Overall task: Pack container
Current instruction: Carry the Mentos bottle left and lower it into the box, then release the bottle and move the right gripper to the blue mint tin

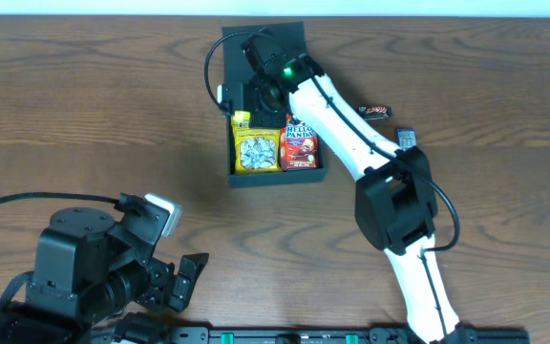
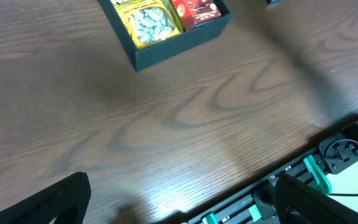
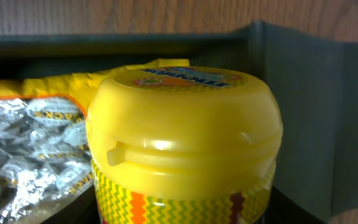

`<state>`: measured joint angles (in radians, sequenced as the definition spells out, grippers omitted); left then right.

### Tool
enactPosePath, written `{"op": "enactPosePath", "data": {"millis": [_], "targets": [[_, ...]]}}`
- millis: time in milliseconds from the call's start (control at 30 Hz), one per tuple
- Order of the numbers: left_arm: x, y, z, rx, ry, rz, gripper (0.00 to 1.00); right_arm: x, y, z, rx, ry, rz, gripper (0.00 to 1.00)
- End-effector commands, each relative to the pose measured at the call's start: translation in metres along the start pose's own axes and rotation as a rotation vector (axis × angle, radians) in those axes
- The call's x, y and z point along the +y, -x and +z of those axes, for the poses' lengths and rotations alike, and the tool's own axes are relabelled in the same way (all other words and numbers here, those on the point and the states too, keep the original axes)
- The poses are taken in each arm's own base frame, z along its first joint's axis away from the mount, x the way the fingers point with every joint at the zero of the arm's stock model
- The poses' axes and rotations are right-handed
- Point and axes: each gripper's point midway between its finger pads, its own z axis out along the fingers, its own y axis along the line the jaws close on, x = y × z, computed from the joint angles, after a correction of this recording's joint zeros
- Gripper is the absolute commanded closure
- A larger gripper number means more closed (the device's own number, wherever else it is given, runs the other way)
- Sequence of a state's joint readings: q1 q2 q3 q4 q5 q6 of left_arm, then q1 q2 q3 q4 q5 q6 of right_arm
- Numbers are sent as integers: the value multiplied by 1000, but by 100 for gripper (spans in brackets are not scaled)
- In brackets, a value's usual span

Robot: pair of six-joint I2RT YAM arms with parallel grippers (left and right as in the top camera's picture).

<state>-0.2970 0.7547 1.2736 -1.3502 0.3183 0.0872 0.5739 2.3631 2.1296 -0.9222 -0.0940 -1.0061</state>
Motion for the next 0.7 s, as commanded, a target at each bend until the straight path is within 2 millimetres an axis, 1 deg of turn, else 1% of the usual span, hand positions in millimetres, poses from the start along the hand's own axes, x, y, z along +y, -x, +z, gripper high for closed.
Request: {"op": "enactPosePath", "data": {"millis": [0,33,267,333,400,500,600,667], "targets": [[-1,0,-1,-4,-2,18,5,-7,1,-5,-9,-19,-9,21],[-1,0,-1,-4,-2,18,5,-7,1,-5,-9,-19,-9,1],[-1,0,-1,-4,-2,18,5,-9,3,-6,-14,-26,28,1],[-1,0,-1,-4,-2,18,5,-9,4,-8,-17,-30,35,1],[-1,0,-1,-4,-2,18,5,-14,9,-16,-34,-51,79,1],[-1,0,-1,-4,-2,18,5,-22,20,-34,-70,-91,135,1],[-1,0,-1,-4,-2,18,5,-29,29,-64,-110,-132,207,1],[-1,0,-1,-4,-2,18,5,-34,35,-87,-143,-161,280,1]]}}
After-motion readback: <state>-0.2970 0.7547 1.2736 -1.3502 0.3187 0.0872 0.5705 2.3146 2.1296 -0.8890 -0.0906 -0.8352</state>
